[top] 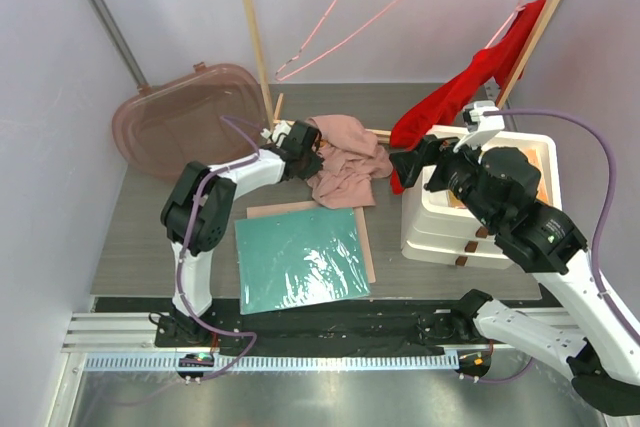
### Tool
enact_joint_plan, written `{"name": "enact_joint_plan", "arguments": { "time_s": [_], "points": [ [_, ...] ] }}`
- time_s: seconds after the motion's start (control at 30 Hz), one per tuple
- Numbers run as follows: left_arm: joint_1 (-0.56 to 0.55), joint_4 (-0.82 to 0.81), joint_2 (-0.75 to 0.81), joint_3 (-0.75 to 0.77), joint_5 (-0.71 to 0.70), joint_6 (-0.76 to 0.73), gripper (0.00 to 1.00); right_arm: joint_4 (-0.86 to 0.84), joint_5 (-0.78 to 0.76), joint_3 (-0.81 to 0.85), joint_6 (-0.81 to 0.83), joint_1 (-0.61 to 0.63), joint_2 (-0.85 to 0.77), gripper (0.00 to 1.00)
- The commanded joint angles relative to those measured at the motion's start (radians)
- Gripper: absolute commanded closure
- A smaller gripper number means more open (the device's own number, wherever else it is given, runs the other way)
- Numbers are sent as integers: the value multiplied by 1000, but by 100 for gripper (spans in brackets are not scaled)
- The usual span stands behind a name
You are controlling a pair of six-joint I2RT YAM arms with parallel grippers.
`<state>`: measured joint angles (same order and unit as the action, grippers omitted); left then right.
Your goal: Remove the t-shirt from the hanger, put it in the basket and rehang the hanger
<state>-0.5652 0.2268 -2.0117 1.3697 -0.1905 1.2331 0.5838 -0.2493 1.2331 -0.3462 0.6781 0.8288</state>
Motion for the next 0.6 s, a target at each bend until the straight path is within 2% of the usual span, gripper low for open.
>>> {"name": "enact_joint_plan", "arguments": {
  "time_s": [0.0,0.37,0.57],
  "points": [
    [-15,-23,96,-3,-69,-118,99,-33,-25,2,6,1,4,7],
    [-27,-92,344,-158,-61,-208,100,-41,-50,-27,3,1,16,7],
    [17,-199,511,-287,66,-242,100,-48,-56,-38,3,1,13,7]
  ]
}}
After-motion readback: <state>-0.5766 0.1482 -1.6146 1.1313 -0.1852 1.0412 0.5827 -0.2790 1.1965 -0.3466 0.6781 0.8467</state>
